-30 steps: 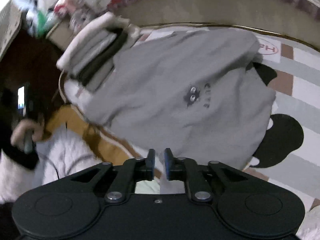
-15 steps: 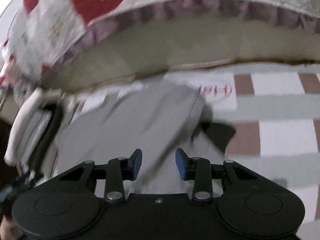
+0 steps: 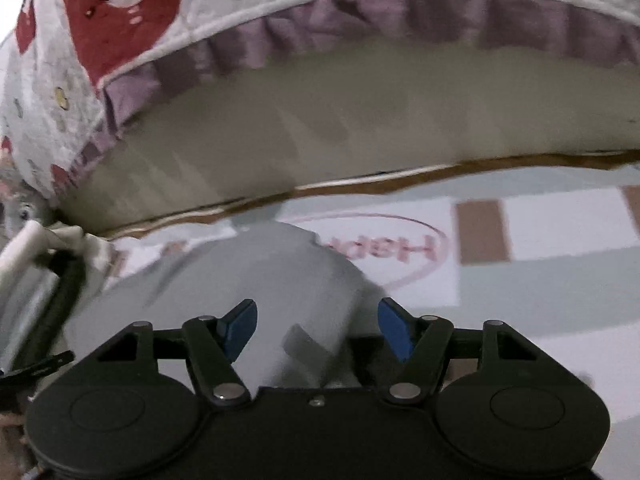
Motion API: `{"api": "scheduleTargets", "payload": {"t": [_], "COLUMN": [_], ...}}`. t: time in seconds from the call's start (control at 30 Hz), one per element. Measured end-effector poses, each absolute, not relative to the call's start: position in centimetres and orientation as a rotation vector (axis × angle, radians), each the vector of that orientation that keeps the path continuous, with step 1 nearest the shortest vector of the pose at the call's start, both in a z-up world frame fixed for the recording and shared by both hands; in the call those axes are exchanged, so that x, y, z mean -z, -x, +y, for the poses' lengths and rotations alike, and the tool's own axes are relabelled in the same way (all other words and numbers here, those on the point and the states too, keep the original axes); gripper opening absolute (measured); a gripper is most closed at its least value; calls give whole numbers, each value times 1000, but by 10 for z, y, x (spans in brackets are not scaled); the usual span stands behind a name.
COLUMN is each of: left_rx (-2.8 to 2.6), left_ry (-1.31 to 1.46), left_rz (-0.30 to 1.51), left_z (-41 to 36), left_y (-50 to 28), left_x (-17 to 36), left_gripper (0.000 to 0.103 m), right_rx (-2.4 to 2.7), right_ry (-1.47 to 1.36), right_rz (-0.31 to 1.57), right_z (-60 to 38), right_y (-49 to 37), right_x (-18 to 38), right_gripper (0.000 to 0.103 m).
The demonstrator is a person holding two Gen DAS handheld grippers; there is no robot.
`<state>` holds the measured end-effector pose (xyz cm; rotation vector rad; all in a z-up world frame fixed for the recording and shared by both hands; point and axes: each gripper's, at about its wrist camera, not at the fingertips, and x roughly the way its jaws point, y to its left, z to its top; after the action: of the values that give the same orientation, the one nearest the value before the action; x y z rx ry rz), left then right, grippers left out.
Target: Fold clothes
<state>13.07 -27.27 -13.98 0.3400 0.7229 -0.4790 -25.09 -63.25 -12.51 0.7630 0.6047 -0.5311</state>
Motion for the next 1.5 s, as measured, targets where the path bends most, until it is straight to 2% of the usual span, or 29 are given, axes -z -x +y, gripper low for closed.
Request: {"api": "scheduleTargets", "payload": {"t": [0.17,0.3,0.43,0.53,0.6,0.63,0.67,0.7,0.73,0.77,0.8,0.93,1.03,1.13,1.23,1.27,1.3,1.33,1.37,1.43,1.5], "left_rx": [485,471,459,465,471,480,511,541,567,570,572,543,518,490,496,504,511,519,526,541,555], "left_ry": [-178,-193,-209,-217,-216,-209,-167,-125,-91,-102,-115,-194,-285,-384,-396,-393,-391,-388,-385,-379,-373], "left_rz": [862,870,877,882,895,906,923,940,952,939,924,843,786,758,753,748,743,738,733,723,712], "left_z": [-251,-253,-254,-256,-258,-258,-257,-255,-253,-254,-254,-255,-261,-271,-274,-274,-274,-275,-275,-275,-275], "left_y": [-159,-161,-164,-164,-167,-169,-170,-172,-173,-171,-169,-157,-146,-141,-137,-135,-133,-131,-129,-125,-121], "left_x": [147,152,157,159,164,167,168,170,170,166,162,148,145,147,147,146,145,144,143,141,139], "left_gripper": [64,65,66,72,81,81,80,66,49,14,3,2,2,2,2,2,2,2,2,3,3], "right_rx": [497,530,595,577,543,516,488,463,443,438,430,281,93,-133,-40,-6,28,63,105,178,231], "right_ry": [-733,-707,-718,-760,-784,-791,-782,-762,-727,-658,-592,-420,-92,1,21,-35,-91,-152,-248,-486,-777], "right_rz": [610,621,710,696,662,635,605,585,573,555,538,544,628,762,947,950,952,947,899,812,826], "right_z": [-630,-636,-643,-646,-647,-647,-645,-642,-636,-625,-614,-544,-461,-417,-409,-418,-428,-438,-452,-485,-517], "right_y": [226,217,211,211,211,211,211,210,208,206,203,199,201,214,218,221,225,228,233,244,253], "right_x": [130,140,157,168,172,173,171,167,160,148,135,83,59,69,91,89,88,85,81,78,96], "right_gripper": [72,73,73,73,73,62,31,14,8,8,8,8,8,6,15,20,26,39,51,67,70]}}
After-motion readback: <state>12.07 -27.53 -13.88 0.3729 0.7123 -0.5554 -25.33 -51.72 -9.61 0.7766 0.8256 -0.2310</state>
